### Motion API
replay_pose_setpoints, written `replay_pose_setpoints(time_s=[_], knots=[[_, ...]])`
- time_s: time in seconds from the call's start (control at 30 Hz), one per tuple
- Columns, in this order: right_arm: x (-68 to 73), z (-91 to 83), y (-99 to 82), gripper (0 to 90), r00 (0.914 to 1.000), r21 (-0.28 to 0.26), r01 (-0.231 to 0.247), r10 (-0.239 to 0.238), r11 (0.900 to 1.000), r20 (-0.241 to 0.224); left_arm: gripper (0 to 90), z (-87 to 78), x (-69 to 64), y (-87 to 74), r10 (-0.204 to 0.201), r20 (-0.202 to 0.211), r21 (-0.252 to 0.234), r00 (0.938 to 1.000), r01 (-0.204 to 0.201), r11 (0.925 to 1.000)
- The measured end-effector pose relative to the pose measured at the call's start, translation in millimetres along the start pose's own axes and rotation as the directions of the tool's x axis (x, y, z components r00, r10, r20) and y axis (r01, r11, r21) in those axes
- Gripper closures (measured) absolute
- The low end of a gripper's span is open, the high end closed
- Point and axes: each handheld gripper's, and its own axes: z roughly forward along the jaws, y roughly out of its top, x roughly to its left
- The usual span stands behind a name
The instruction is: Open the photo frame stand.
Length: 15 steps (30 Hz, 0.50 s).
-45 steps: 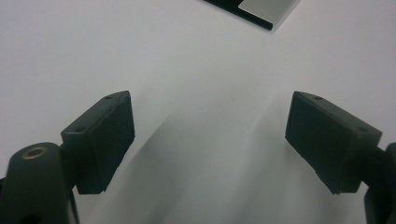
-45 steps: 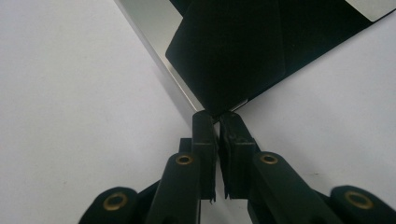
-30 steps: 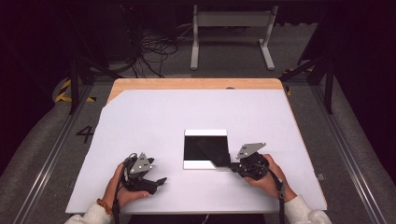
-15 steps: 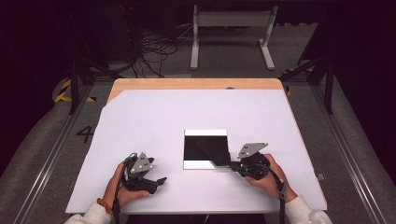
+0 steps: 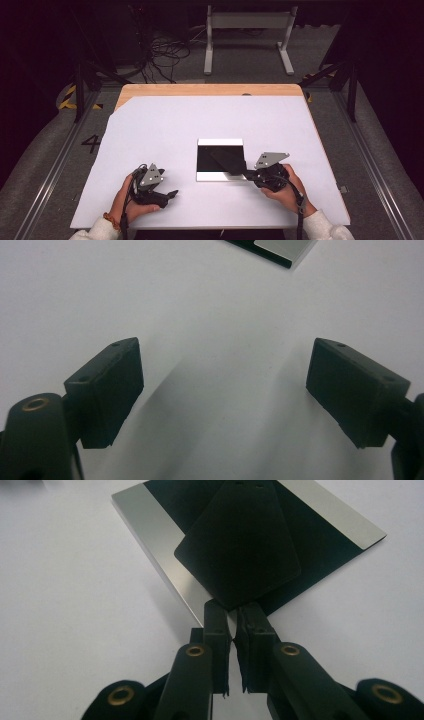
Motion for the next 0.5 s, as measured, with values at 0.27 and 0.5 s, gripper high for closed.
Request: replay_pose_setpoints(time_s=[0.27, 0.5], knots=[[0.9, -2.2, 2.8, 83.6, 1.0, -0.053, -0.005, 0.005, 0.9986, 0.008, 15.8, -2.7, 0.2, -1.8, -0.005, -0.009, 0.002, 0.9999, 0.005, 1.0], [2.7, -3.3, 4.9, 82.3, 0.9997, -0.085, 0.0, 0.002, 0.9964, 0.025, 15.4, -1.7, 0.0, -1.6, -0.005, -0.01, 0.003, 0.9999, 0.005, 1.0]])
